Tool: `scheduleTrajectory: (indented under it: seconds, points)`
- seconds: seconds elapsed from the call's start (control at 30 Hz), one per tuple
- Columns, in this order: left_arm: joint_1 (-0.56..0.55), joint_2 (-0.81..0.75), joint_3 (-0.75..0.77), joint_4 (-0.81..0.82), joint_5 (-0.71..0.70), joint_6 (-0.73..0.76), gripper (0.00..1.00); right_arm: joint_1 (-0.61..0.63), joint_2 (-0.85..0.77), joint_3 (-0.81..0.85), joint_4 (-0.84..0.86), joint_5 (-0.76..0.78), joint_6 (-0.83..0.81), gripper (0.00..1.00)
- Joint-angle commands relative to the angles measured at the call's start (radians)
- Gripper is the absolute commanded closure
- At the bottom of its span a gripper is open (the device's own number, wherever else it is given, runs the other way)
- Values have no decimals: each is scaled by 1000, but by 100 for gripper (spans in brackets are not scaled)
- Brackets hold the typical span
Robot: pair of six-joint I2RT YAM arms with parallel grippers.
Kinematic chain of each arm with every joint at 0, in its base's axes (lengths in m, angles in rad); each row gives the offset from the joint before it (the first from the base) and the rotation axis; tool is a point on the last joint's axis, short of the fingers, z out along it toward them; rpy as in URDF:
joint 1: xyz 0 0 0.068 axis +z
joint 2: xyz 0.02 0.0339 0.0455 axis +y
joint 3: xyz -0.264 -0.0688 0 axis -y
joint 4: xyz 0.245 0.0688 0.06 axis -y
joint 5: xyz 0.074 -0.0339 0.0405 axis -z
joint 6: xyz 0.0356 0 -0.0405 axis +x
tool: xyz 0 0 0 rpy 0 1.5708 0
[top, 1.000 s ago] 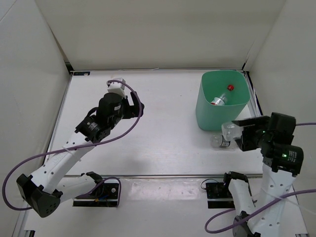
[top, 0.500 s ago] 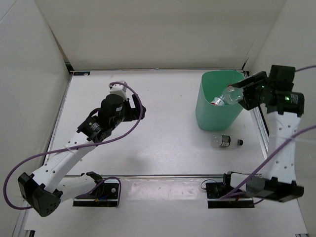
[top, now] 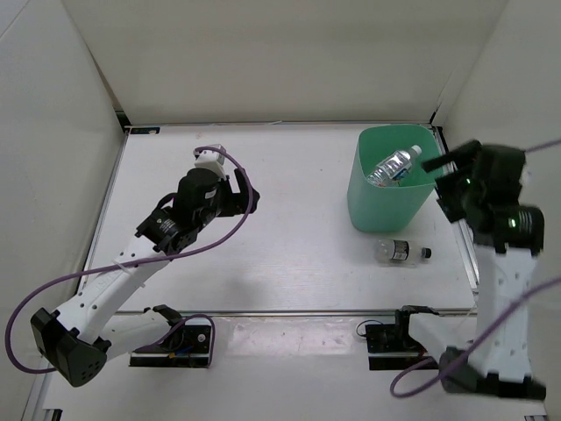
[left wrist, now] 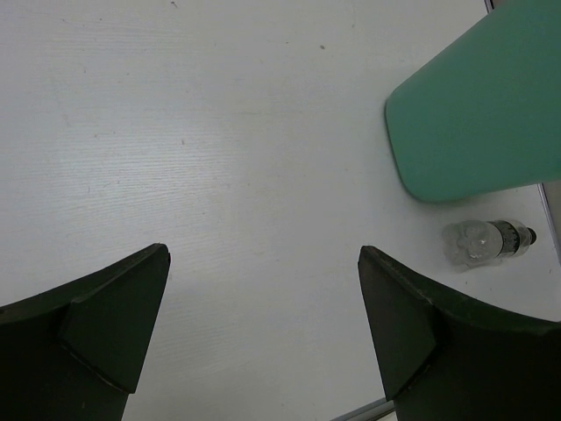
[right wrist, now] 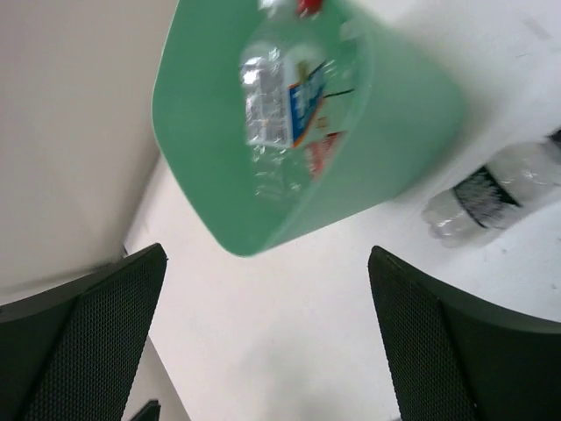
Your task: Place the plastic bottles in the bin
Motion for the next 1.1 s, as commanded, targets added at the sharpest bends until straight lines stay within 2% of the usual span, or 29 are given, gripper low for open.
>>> scheduleTrajectory:
  seconds: [0.0, 0.13, 0.27, 0.53, 0.67, 0.83, 0.93, 1.07]
  points:
    - [5, -31, -5, 4, 1, 24, 0, -63, -198, -132, -5, 120, 80, 1]
    - [5, -40, -14, -5, 1, 24, 0, -167, -311, -335, -47, 80, 175, 1]
    - [5, -40, -14, -5, 1, 24, 0, -241, -346, -540, -84, -59, 232, 1]
    - [5, -31, -14, -36, 1, 33, 0, -350, -323, -835, 132, -261, 209, 1]
    - [5, -31, 6, -57, -10, 42, 0, -382, -277, -939, 287, -351, 197, 1]
    - [5, -21, 15, -89, -10, 51, 0, -393, -153, -994, 437, -372, 157, 1]
    - [5, -12, 15, -109, -10, 60, 0, -440, -84, -1016, 533, -434, 99, 1]
    - [5, -3, 24, -143, -10, 60, 0, -453, 2, -1007, 547, -443, 74, 1]
